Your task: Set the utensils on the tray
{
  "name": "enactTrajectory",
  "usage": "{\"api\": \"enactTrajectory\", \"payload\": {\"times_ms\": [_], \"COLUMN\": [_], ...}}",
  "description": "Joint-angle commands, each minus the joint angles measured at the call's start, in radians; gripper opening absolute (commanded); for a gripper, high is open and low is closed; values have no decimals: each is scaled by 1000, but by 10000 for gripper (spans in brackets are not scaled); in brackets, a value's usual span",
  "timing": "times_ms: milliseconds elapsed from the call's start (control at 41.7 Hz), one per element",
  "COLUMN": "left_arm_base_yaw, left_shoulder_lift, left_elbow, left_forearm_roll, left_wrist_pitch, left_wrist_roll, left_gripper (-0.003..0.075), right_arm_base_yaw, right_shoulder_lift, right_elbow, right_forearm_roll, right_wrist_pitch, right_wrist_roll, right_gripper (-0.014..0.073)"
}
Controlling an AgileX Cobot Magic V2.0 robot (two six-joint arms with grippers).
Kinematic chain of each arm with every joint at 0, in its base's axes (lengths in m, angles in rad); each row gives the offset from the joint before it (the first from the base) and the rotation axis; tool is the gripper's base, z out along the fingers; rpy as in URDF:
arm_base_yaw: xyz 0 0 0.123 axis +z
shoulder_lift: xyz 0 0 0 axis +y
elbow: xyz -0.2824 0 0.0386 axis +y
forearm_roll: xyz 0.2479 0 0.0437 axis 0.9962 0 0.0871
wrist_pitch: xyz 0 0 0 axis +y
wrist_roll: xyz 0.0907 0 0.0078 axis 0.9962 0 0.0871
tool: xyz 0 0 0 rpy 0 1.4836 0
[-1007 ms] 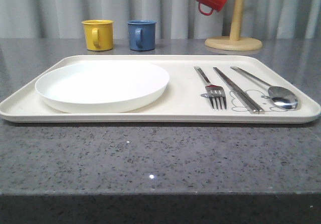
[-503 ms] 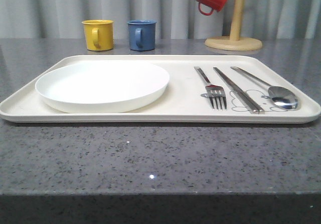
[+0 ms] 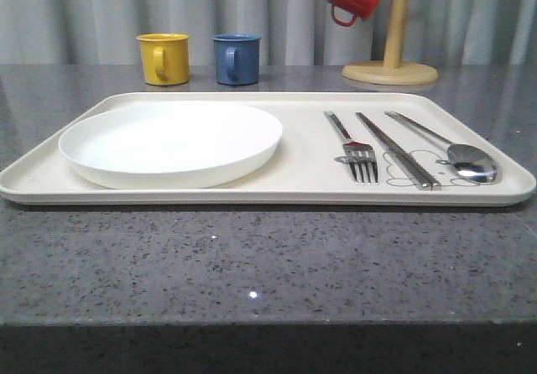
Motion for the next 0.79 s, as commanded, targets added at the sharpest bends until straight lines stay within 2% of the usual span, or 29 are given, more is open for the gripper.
{"api": "enactTrajectory", "payload": {"times_ms": [0, 168, 360, 767], "left_arm_base_yaw": [2, 2, 2, 2], "left_shoulder_lift": [-22, -22, -22, -22], "left_elbow": [-4, -4, -4, -4], "left_forearm_roll": [-2, -2, -2, -2], "left_wrist_pitch": [-88, -88, -88, -88], "left_wrist_roll": [-11, -11, -11, -11], "left_gripper": [-18, -18, -18, -18], "right_arm_base_yaw": [-52, -96, -101, -101], "right_shoulder_lift": [-77, -194, -240, -239], "right_elbow": [97, 303, 446, 444], "right_forearm_roll": [-4, -4, 4, 5], "right_wrist_pitch": [-211, -382, -535, -580], "right_wrist_roll": [-2, -2, -2, -2], "right_gripper": [-69, -69, -69, -69]}}
